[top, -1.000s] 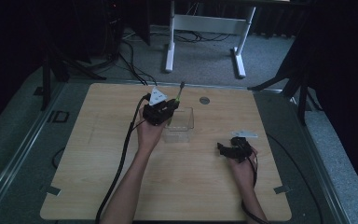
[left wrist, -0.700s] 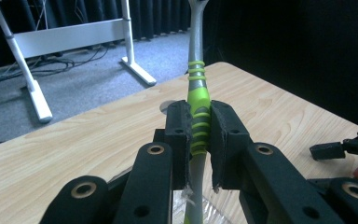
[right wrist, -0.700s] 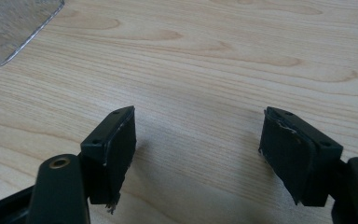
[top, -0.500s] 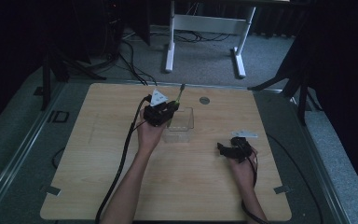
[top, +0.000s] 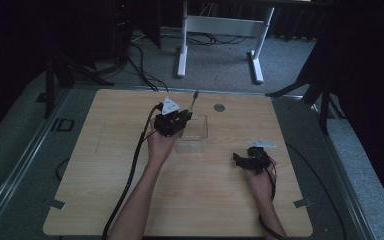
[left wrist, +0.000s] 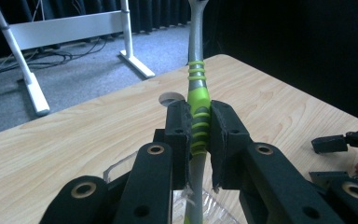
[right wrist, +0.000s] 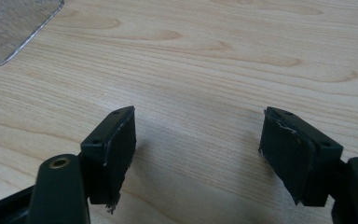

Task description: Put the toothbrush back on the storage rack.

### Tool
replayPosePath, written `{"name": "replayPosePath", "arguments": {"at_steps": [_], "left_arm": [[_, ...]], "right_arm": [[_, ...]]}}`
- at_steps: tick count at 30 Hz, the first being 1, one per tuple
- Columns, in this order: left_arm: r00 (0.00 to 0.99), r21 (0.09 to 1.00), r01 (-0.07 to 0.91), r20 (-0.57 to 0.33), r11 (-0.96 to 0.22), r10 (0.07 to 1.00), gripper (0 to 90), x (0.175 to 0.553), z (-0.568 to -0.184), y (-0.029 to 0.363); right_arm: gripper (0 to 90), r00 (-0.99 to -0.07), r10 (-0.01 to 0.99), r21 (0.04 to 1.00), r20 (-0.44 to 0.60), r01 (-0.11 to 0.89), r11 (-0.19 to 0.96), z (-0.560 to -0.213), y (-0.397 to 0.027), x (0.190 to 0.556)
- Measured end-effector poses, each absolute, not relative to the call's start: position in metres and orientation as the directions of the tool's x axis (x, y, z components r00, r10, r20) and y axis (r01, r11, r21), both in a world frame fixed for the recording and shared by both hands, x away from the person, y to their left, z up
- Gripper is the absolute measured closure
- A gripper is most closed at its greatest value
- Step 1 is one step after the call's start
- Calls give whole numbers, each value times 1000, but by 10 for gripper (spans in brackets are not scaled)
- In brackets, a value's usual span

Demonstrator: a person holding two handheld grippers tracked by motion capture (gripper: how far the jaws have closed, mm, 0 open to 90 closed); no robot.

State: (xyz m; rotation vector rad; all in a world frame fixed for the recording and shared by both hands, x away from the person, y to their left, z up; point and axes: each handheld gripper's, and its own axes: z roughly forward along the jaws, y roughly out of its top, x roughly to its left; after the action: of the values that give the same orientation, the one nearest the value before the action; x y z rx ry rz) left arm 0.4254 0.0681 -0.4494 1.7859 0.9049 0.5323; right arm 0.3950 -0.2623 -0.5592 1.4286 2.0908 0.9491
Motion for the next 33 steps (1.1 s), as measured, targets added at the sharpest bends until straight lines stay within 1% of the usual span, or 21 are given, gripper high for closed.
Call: {"name": "replayPosePath", "arguments": {"at_steps": [9, 33], "left_arm": [[623, 919, 335, -50, -209, 780, 786, 425, -451, 66], [629, 895, 343, 8, -287, 777, 784, 422, -465, 58]], "right_arm": [[267, -374, 927, 741, 24, 629, 235, -559, -262, 395], [267, -375, 927, 741, 22, 629, 237, -559, -262, 395]]}}
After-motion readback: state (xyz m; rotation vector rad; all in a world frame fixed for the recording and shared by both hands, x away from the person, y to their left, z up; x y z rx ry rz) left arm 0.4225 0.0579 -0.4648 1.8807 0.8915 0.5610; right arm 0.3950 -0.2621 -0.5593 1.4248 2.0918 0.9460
